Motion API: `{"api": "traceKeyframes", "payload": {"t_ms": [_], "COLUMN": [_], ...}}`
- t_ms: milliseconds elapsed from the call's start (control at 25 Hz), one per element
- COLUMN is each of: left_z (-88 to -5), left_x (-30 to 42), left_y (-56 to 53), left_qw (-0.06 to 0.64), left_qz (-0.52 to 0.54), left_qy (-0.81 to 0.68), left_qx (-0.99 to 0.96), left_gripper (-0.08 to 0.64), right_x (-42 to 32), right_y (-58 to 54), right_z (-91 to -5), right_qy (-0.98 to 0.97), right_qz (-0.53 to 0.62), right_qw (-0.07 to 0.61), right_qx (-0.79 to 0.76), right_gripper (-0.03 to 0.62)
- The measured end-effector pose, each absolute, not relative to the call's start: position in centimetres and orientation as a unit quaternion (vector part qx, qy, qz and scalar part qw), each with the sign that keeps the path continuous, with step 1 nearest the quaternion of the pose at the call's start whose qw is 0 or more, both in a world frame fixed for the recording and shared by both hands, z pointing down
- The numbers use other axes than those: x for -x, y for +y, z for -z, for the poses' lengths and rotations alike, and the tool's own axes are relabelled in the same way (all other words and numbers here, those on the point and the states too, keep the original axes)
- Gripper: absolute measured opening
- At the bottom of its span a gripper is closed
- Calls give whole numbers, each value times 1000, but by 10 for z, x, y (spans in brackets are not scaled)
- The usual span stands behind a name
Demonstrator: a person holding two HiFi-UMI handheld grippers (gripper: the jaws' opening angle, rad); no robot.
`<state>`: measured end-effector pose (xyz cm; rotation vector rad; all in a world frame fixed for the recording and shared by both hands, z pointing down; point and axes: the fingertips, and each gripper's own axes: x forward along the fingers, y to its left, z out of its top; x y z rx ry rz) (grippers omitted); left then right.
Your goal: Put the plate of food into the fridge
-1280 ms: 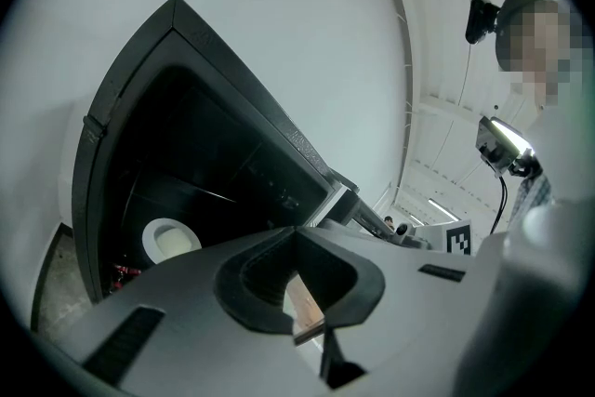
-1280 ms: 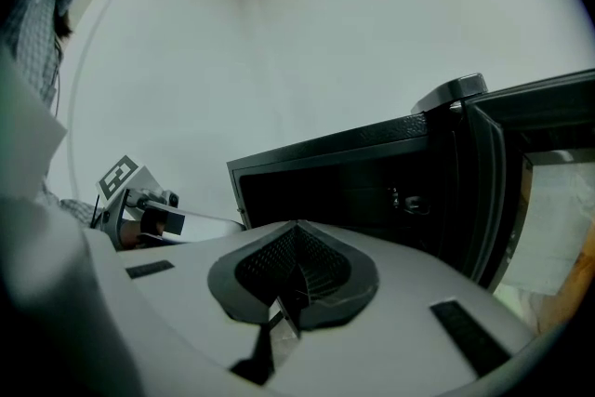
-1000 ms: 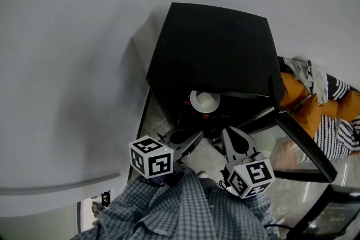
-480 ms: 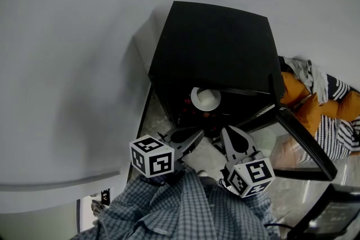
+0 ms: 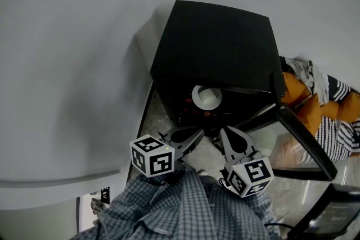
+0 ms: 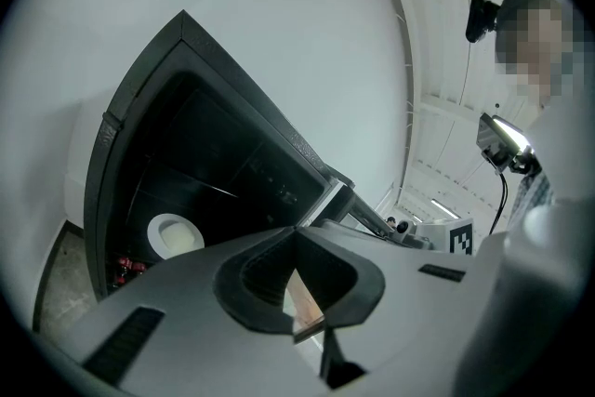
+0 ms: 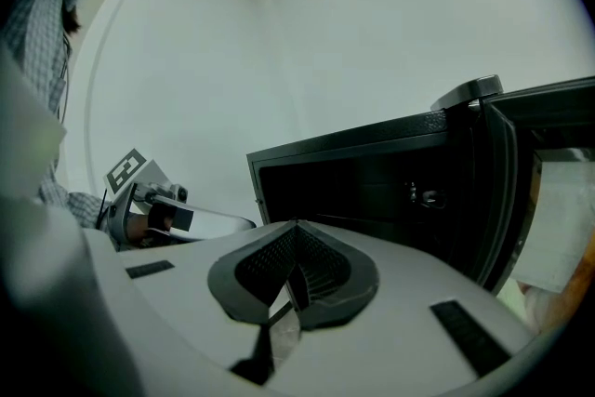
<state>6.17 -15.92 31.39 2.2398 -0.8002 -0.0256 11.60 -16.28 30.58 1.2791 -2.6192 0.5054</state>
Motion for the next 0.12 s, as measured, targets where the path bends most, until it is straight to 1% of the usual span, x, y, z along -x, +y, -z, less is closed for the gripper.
{"api": "traceKeyframes", "payload": {"t_ms": [120], "left_z": [-315], "left_x": [-62], "left_y": [-160], "left_qw": [373], "left_qz": [9], "left_qy": [-313], "left_qx": [-874], "left_gripper": [6], "right_x": [-116], "right_y": [-162], "right_z": [-307], "right_qy": [-882], "right_qz": [-172], "right_qw": [94], "right_qx": [-429], "right_gripper": [6]}}
